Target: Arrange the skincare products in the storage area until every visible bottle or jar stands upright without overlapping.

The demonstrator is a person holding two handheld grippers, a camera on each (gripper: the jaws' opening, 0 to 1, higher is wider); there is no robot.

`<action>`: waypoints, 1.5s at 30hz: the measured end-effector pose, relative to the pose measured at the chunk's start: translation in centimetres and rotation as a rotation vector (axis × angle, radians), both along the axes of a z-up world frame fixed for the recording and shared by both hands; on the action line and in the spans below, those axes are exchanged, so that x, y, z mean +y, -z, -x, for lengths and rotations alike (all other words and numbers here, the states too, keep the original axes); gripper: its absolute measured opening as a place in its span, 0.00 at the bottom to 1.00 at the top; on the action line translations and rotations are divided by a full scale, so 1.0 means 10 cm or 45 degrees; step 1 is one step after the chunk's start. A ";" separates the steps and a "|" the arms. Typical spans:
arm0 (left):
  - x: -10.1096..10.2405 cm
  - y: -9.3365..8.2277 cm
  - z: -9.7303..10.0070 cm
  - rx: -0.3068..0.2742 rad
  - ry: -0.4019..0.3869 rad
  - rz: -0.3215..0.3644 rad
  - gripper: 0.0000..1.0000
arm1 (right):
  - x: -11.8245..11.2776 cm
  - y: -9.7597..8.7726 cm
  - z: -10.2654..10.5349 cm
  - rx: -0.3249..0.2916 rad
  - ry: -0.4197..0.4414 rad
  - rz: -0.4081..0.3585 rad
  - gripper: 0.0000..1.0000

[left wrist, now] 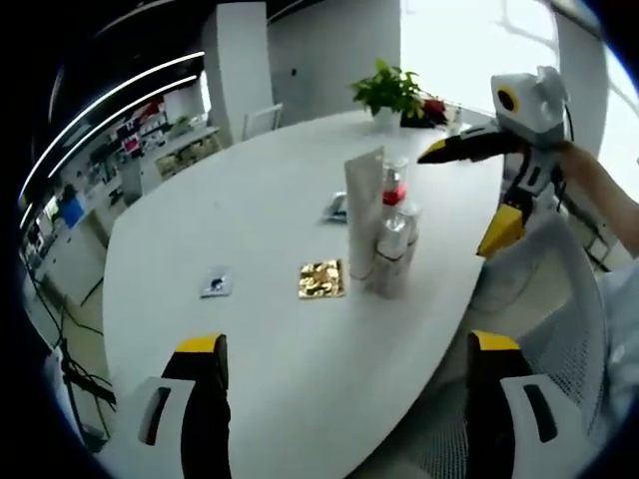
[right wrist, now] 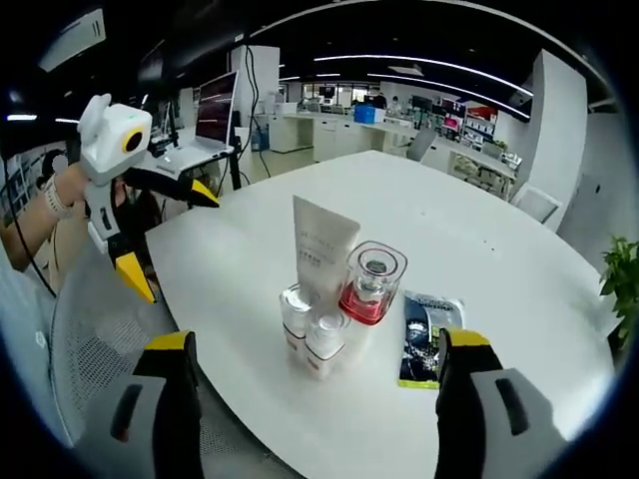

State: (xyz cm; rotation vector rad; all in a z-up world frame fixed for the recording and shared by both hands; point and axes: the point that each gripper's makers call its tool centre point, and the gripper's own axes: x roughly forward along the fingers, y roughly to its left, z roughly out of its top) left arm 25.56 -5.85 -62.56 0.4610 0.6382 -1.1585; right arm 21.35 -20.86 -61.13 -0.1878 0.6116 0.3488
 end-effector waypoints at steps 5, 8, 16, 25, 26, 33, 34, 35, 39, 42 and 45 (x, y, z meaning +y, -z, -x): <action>-0.01 -0.01 0.00 0.012 -0.007 0.014 0.97 | -0.06 0.04 -0.02 0.013 0.005 -0.001 1.00; -0.01 0.00 -0.02 0.012 -0.012 0.010 0.97 | -0.11 0.06 -0.04 0.012 0.007 -0.009 1.00; 0.01 0.01 -0.04 0.018 -0.021 0.002 0.97 | -0.35 0.17 -0.10 0.047 0.041 -0.021 0.97; 0.03 0.05 -0.06 0.025 -0.025 -0.016 0.97 | -0.80 0.32 -0.09 0.123 0.123 -0.018 0.82; 0.03 0.05 -0.06 0.023 -0.026 -0.018 0.97 | -0.85 0.35 -0.09 0.127 0.127 -0.009 0.83; 0.03 0.07 -0.06 0.028 -0.029 -0.033 0.97 | -1.02 0.61 -0.03 0.235 0.150 0.031 0.74; 0.03 0.07 -0.06 0.029 -0.029 -0.036 0.97 | -1.03 0.65 -0.03 0.249 0.153 0.026 0.75; 0.03 0.08 -0.06 0.029 -0.028 -0.035 0.97 | -1.06 0.67 -0.05 0.241 0.163 0.015 0.75; 0.02 0.09 -0.05 0.036 -0.026 -0.036 0.97 | -1.16 0.78 -0.10 0.257 0.206 -0.005 0.77; 0.03 0.10 -0.06 0.041 -0.031 -0.038 0.96 | -1.26 0.85 -0.15 0.257 0.242 0.009 0.81; 0.04 0.11 -0.08 0.044 -0.044 -0.032 0.96 | -1.32 0.92 -0.23 0.244 0.269 -0.006 0.81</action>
